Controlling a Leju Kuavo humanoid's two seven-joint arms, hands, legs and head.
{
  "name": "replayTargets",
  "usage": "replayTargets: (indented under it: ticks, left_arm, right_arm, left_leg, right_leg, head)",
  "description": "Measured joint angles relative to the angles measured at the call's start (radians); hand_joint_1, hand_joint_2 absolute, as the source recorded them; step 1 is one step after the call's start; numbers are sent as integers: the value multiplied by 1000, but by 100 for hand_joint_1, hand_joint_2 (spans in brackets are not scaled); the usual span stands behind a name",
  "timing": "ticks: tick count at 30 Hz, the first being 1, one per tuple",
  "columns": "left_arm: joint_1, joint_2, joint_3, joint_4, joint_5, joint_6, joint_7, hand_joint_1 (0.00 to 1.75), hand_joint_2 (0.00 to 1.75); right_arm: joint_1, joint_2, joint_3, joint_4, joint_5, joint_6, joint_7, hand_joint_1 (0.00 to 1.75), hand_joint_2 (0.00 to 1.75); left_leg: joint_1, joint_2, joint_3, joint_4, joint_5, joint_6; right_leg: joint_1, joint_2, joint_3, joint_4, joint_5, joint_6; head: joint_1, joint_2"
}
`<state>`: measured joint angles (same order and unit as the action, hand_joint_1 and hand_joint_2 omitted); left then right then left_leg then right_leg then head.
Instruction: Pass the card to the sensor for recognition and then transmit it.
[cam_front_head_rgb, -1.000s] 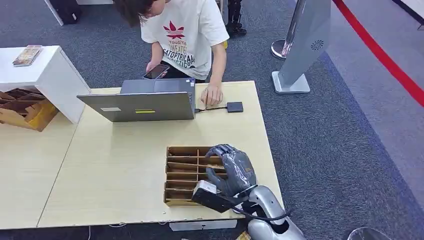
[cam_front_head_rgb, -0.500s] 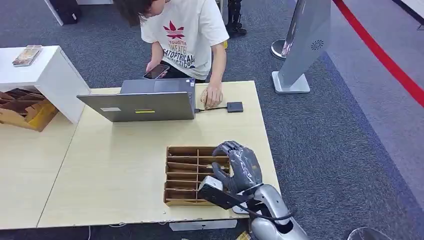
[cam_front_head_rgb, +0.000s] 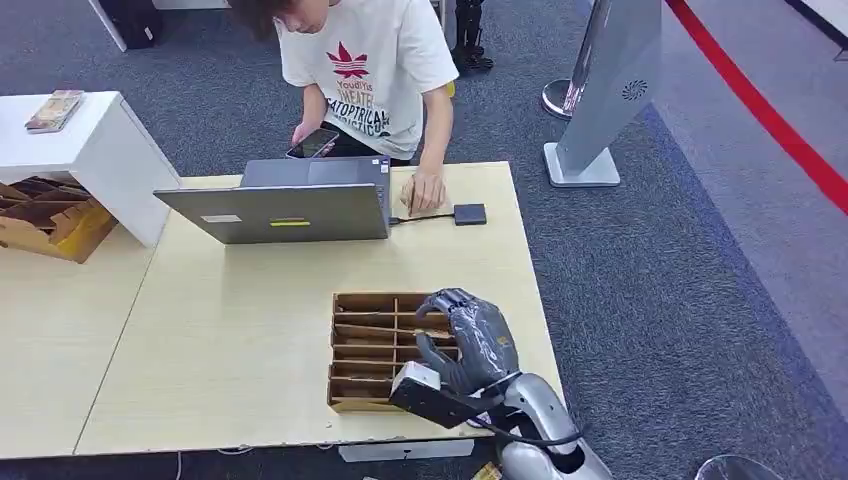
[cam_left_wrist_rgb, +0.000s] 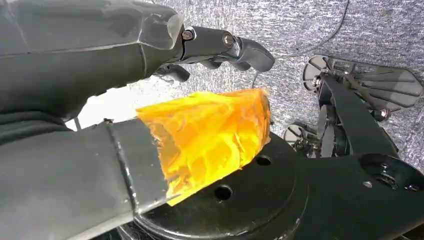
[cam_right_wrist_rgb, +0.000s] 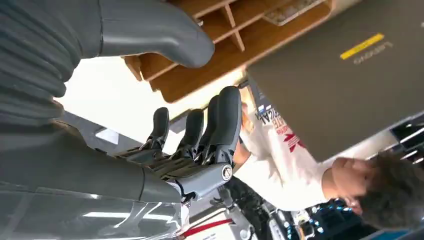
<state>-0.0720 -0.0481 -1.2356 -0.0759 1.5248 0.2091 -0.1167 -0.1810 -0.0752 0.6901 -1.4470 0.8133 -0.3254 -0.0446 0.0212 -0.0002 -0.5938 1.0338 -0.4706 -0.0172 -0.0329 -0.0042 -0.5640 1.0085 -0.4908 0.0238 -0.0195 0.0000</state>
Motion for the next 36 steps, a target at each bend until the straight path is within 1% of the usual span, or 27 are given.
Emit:
replayTargets:
  ticks: [5,8,11,13,14,16,23,24,33,36]
  left_arm:
    - [0,0,0,0,0,0,0,0,0]
    - [0,0,0,0,0,0,0,0,0]
    - [0,0,0,0,0,0,0,0,0]
    - [0,1,0,0,0,0,0,0,0]
    - [0,1,0,0,0,0,0,0,0]
    - [0,1,0,0,0,1,1,0,0]
    - [0,1,0,0,0,2,7,0,0]
    - [0,1,0,0,0,2,7,0,0]
    - [0,2,0,0,0,2,7,0,0]
    - [0,2,0,0,0,2,8,0,0]
  right_arm:
    - [-11,2,17,21,0,6,-2,96,175]
    - [-17,6,26,39,0,13,-2,94,175]
    - [-25,8,30,57,-2,14,-2,87,175]
    - [-30,10,32,69,-1,15,-2,91,175]
    - [-33,10,34,75,0,14,-2,87,175]
    - [-39,10,35,86,3,12,1,91,175]
    - [-56,10,36,120,23,9,17,89,175]
    - [-58,10,36,124,24,9,17,93,175]
    - [-66,10,36,159,35,3,29,91,175]
    - [-67,10,36,168,40,3,34,93,175]
  left_leg:
    - [0,0,0,0,0,0]
    - [0,0,0,0,0,0]
    - [0,0,0,0,0,0]
    - [0,0,0,0,0,0]
    - [0,0,0,0,0,0]
    - [0,0,0,0,0,0]
    - [0,0,0,0,0,0]
    - [0,0,0,0,0,0]
    - [0,0,0,0,0,0]
    - [0,0,0,0,0,0]
  right_leg:
    - [0,0,0,0,0,0]
    - [0,0,0,0,0,0]
    - [0,0,0,0,0,0]
    - [0,0,0,0,0,0]
    - [0,0,0,0,0,0]
    - [0,0,0,0,0,0]
    - [0,0,0,0,0,0]
    - [0,0,0,0,0,0]
    - [0,0,0,0,0,0]
    - [0,0,0,0,0,0]
  head:
    - [0,0]
    - [0,0]
    - [0,0]
    - [0,0]
    - [0,0]
    - [0,0]
    - [0,0]
    - [0,0]
    - [0,0]
    - [0,0]
